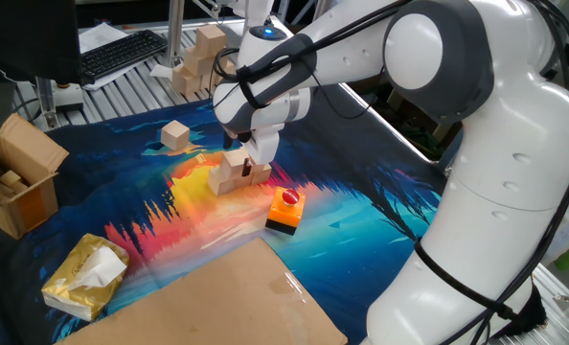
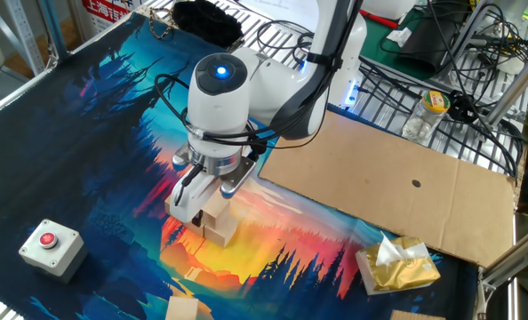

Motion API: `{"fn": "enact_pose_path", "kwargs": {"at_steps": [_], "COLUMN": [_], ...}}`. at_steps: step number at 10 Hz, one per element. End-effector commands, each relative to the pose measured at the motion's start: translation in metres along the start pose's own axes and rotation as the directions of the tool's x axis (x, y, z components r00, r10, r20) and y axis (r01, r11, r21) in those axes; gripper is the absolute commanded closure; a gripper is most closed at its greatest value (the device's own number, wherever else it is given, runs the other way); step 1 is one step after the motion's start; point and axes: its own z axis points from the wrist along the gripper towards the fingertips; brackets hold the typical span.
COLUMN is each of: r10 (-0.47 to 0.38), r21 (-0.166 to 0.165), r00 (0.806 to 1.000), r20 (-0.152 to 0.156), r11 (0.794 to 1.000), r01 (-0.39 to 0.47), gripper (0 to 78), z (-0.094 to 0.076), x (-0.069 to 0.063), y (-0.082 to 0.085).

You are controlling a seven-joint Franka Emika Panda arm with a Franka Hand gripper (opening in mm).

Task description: Stack the blocks into a pyramid shape

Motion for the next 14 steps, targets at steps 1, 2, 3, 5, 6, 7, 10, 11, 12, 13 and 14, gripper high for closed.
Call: {"fn": "enact_pose_path", "kwargs": {"at_steps": [1,2,3,5,6,7,10,11,12,13,14], "r10": [-0.156,-0.175,-0.183,-0.276,-0.334,-0.379,-0.435,-0.483,-0.5,-0.516,-0.536], "r21": [0.02,0.029,0.029,0.024,0.014,0.004,-0.003,-0.01,-0.021,-0.021,-0.02], "r00": [0.988,0.985,0.983,0.961,0.943,0.925,0.9,0.874,0.864,0.855,0.842], "r20": [-0.012,-0.013,-0.017,-0.017,-0.017,-0.019,-0.031,-0.046,-0.062,-0.059,-0.055], "r11": [0.988,0.984,0.983,0.961,0.942,0.925,0.9,0.875,0.866,0.857,0.844], "r01": [0.156,0.175,0.184,0.277,0.334,0.379,0.435,0.484,0.5,0.515,0.536], "gripper": [0.3,0.3,0.3,0.3,0.3,0.3,0.3,0.3,0.3,0.3,0.3], "z": [-0.04,-0.045,-0.048,-0.055,-0.057,-0.059,-0.063,-0.07,-0.073,-0.074,-0.072], "x": [0.001,0.002,0.002,0.004,0.007,0.008,0.011,0.015,0.018,0.022,0.027], "y": [-0.001,-0.002,-0.003,-0.005,-0.005,-0.004,0.008,0.028,0.036,0.042,0.047]}}
